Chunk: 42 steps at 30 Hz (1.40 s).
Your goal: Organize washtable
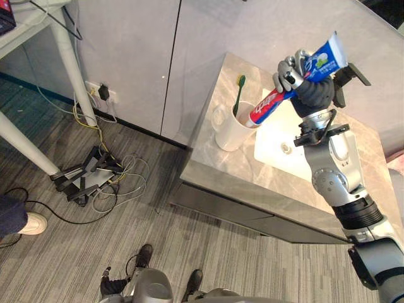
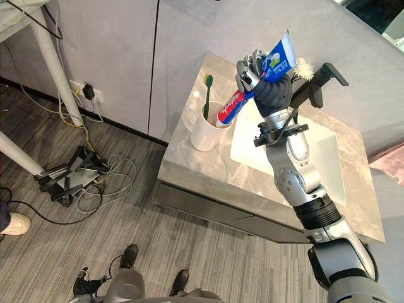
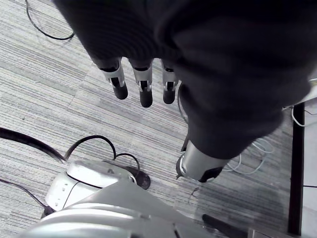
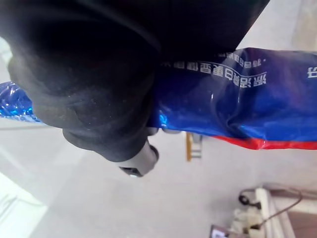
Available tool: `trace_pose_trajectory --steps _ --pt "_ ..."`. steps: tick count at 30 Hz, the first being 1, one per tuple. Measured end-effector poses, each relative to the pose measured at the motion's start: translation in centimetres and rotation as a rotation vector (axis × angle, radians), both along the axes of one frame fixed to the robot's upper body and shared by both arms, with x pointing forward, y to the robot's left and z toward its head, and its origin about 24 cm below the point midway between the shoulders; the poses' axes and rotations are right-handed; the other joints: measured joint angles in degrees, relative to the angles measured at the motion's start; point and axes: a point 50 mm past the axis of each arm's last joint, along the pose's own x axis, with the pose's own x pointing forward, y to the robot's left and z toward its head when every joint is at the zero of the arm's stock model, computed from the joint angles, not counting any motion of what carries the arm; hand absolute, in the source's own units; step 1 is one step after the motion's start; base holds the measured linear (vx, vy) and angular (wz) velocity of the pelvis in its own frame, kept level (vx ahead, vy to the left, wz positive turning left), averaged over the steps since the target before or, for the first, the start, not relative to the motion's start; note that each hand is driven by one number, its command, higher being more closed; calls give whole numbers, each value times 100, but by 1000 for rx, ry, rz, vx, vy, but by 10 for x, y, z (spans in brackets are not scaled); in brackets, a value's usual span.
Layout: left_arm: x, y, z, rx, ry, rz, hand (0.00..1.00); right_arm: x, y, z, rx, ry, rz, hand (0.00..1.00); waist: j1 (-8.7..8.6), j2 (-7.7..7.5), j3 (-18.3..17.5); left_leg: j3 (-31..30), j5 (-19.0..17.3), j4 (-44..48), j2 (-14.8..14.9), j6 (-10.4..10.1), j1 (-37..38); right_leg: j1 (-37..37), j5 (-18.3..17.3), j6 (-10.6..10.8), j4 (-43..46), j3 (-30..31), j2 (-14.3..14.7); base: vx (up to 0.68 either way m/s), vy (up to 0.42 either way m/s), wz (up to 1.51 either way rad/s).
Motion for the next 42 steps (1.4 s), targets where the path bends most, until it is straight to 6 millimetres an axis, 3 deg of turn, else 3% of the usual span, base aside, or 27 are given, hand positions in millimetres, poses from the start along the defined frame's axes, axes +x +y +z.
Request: trace_pose_trajectory --steps 40,41,42 --pt "22 -6 8 -6 -81 -79 0 -6 -6 -3 1 -6 -43 100 59 -39 471 -230 15 201 -5 -18 -602 -384 0 0 53 -207 -2 -1 -3 2" --pt "22 -6 8 -6 -81 -79 0 -6 -6 -3 1 -7 -43 0 59 -39 471 -229 15 201 -5 -18 -602 -384 0 0 53 -206 -2 0 0 0" --pt "22 -6 8 -6 -81 -79 0 -6 -6 -3 1 -8 -43 0 59 -39 471 -226 15 202 -4 -18 -603 -385 0 0 54 -204 -2 0 0 0"
